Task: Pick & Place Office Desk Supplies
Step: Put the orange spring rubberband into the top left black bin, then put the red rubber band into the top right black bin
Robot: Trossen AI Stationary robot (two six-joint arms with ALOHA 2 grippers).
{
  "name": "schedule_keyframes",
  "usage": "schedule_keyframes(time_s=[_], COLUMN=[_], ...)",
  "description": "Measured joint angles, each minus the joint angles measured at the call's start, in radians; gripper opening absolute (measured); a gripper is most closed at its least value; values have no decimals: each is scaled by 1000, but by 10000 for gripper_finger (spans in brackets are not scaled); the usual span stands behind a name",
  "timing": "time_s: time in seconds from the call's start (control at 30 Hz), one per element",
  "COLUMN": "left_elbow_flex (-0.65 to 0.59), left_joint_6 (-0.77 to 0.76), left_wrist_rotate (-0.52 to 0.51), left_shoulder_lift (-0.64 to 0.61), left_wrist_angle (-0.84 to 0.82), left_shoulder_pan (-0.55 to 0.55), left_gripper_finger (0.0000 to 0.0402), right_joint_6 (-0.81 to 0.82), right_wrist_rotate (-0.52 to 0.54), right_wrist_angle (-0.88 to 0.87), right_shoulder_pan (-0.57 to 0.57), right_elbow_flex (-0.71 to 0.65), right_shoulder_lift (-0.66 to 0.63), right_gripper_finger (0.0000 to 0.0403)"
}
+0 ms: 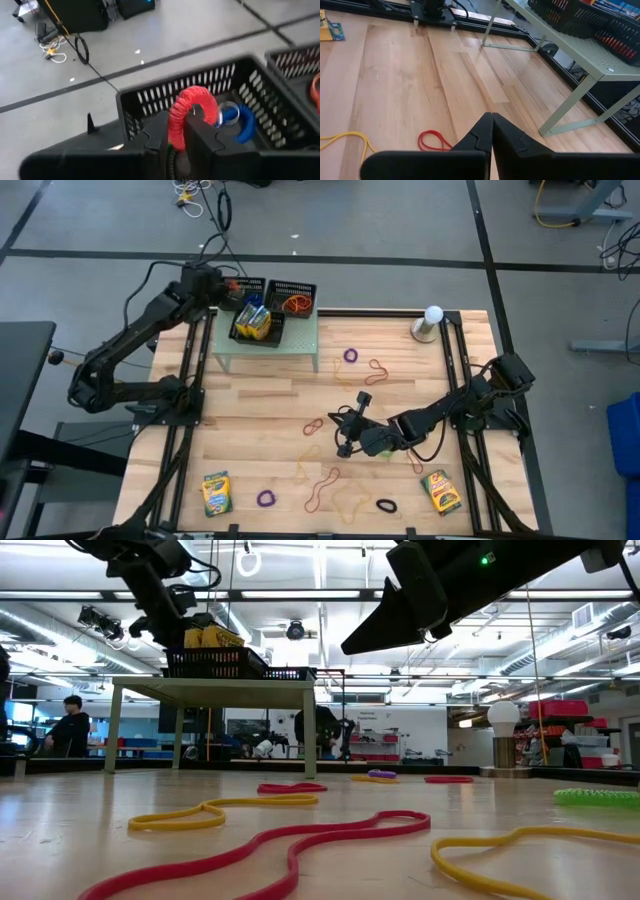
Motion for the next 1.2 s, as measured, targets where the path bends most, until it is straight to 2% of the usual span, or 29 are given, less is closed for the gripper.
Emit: schedule_keyframes(time_s=[0.2, 0.43, 0.53, 0.63, 0.73, 0.8, 0.9, 1.03, 1.2], left_elbow_flex=[0, 13, 57, 72, 44, 6, -75, -200, -352], left_joint_6=[29, 89, 108, 116, 145, 135, 114, 80, 74], left_wrist_rotate=[-18, -14, 48, 137, 221, 225, 173, 94, -31], left_shoulder_lift=[-5, -90, -144, -218, -299, -339, -391, -442, -460], left_wrist_angle=[-45, -72, -136, -177, -182, -171, -127, -6, 223], left_shoulder_pan=[0, 0, -2, -34, -132, -232, -394, -609, -852], left_gripper_finger=[122, 184, 190, 173, 134, 103, 59, 15, 8], right_joint_6=[3, 8, 3, 1, 18, 54, 78, 111, 198], right_wrist_rotate=[0, 0, 0, -5, -33, -48, -101, -264, -322], right_wrist_angle=[0, 0, -3, -57, -173, -239, -242, -236, -339], right_shoulder_pan=[0, 0, 0, 7, 8, -4, -42, -121, -251], right_elbow_flex=[0, 0, 0, 0, 0, 0, -19, -74, -131], right_shoulder_lift=[0, 0, -1, -27, -70, -90, -98, -98, -144], right_gripper_finger=[11, 11, 11, 11, 11, 11, 8, 4, 13])
